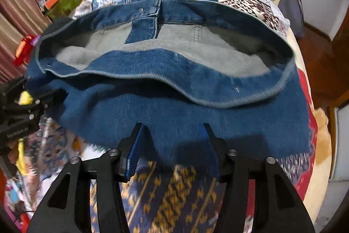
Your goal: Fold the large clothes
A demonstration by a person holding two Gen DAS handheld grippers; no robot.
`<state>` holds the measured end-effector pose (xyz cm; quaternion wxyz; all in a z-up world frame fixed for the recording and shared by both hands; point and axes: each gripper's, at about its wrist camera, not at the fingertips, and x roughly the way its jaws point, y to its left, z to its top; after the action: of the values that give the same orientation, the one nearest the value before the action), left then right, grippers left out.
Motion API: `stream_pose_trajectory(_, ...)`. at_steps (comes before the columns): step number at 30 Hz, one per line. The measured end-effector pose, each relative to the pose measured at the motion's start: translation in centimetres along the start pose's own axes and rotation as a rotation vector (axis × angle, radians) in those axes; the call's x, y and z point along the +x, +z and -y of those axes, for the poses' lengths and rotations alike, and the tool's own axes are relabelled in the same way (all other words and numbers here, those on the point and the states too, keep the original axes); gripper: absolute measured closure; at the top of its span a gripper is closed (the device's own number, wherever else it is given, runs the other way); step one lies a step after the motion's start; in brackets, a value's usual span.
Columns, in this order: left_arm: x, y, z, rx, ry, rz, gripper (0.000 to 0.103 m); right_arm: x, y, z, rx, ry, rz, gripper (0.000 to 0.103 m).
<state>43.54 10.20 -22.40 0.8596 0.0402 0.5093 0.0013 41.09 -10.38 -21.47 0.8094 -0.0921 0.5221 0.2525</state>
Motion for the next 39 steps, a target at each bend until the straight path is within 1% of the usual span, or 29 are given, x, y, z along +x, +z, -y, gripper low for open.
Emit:
stream_pose_trajectory(2,1.5,2.2,-0.7,0.001,0.04,-0.007,0.04,1.0,2.4,0.3,-0.027,-0.014,0.003,0.051)
stream_pose_trajectory(3,2.2,3.3,-1.3,-0.005,0.06,-0.014,0.04,1.5,3.6,0.6,-0.036,-0.005,-0.009,0.051)
stream_pose_trajectory(4,2.9,5.0,-1.9,-0.022,0.096,-0.014,0.04,1.9,5.3,1.1,-0.035,0.005,-0.017,0.051)
stream_pose_trajectory(5,3.1,5.9,-2.4,-0.035,0.129,-0.006,0.04,2.1,6.9,1.7,-0.02,-0.034,-0.001,0.051)
stream_pose_trajectory(6,3.1,7.3,-3.2,-0.06,0.2,0.014,0.04,1.9,8.0,2.1,-0.003,-0.096,0.025,0.051)
stream_pose_trajectory(7,2.7,8.3,-3.9,-0.087,0.247,0.042,0.04,1.7,9.2,2.8,0.018,-0.142,0.054,0.051)
stream_pose_trajectory(8,2.4,8.9,-4.5,-0.107,0.246,0.06,0.04,1.3,10.4,3.5,0.051,-0.171,0.087,0.051)
stream_pose_trajectory(9,1.8,9.4,-5.1,-0.131,0.215,0.077,0.04,0.7,11.3,4.3,0.097,-0.192,0.122,0.051)
stream_pose_trajectory(10,1.0,9.6,-5.6,-0.148,0.18,0.093,0.04,0.1,11.9,4.9,0.135,-0.192,0.148,0.051)
stream_pose_trajectory(12,-0.6,9.5,-5.7,-0.147,0.134,0.125,0.04,-1.0,12.2,5.0,0.152,-0.146,0.184,0.051)
stream_pose_trajectory(13,-1.5,9.1,-5.6,-0.135,0.115,0.144,0.04,-1.4,12.1,4.7,0.141,-0.128,0.2,0.051)
stream_pose_trajectory(15,-2.7,8.5,-5.0,-0.111,0.086,0.165,0.04,-2.2,11.3,3.8,0.098,-0.122,0.224,0.05)
stream_pose_trajectory(18,-4.3,6.7,-3.3,-0.048,0.06,0.18,0.039,-2.5,9.4,1.0,0.004,-0.116,0.232,0.05)
stream_pose_trajectory(20,-4.5,5.9,-2.2,-0.015,0.052,0.175,0.039,-2.9,7.7,-0.4,-0.047,-0.102,0.238,0.05)
stream_pose_trajectory(22,-4.6,4.7,-1.1,0.008,0.028,0.165,0.039,-2.7,6.1,-1.6,-0.089,-0.073,0.231,0.05)
stream_pose_trajectory(24,-4.5,3.7,-0.5,0.011,0.006,0.152,0.039,-2.5,5.1,-2.3,-0.118,-0.055,0.215,0.05)
stream_pose_trajectory(28,-3.9,2.0,0.7,0.006,-0.037,0.121,0.039,-2.2,2.9,-3.3,-0.172,-0.047,0.196,0.05)
stream_pose_trajectory(29,-3.6,1.6,1.0,0.009,-0.042,0.111,0.039,-2.0,2.5,-3.4,-0.182,-0.041,0.186,0.05)
stream_pose_trajectory(31,-2.7,1.0,1.4,0.014,-0.047,0.08,0.039,-1.6,1.9,-3.3,-0.191,-0.043,0.164,0.047)
stream_pose_trajectory(32,-2.2,0.6,1.4,0.011,-0.052,0.065,0.039,-1.2,1.7,-3.0,-0.191,-0.058,0.152,0.044)
stream_pose_trajectory(34,-0.8,-0.1,1.1,-0.004,-0.063,0.02,0.039,-0.7,1.3,-2.2,-0.181,-0.091,0.139,0.042)
stream_pose_trajectory(35,-0.3,-0.4,0.9,-0.01,-0.059,0.008,0.039,-0.4,1.0,-1.4,-0.167,-0.097,0.13,0.038)
stream_pose_trajectory(36,0.0,-0.9,0.5,-0.013,-0.051,0.017,0.039,-0.3,0.7,-0.6,-0.148,-0.094,0.128,0.03)
stream_pose_trajectory(38,-0.3,-1.8,0.1,0.012,-0.071,0.058,0.039,-0.3,0.1,1.2,-0.095,-0.103,0.122,0.026)
stream_pose_trajectory(39,-0.6,-2.2,0.2,0.026,-0.068,0.071,0.039,-0.1,-0.2,2.2,-0.074,-0.124,0.112,0.025)
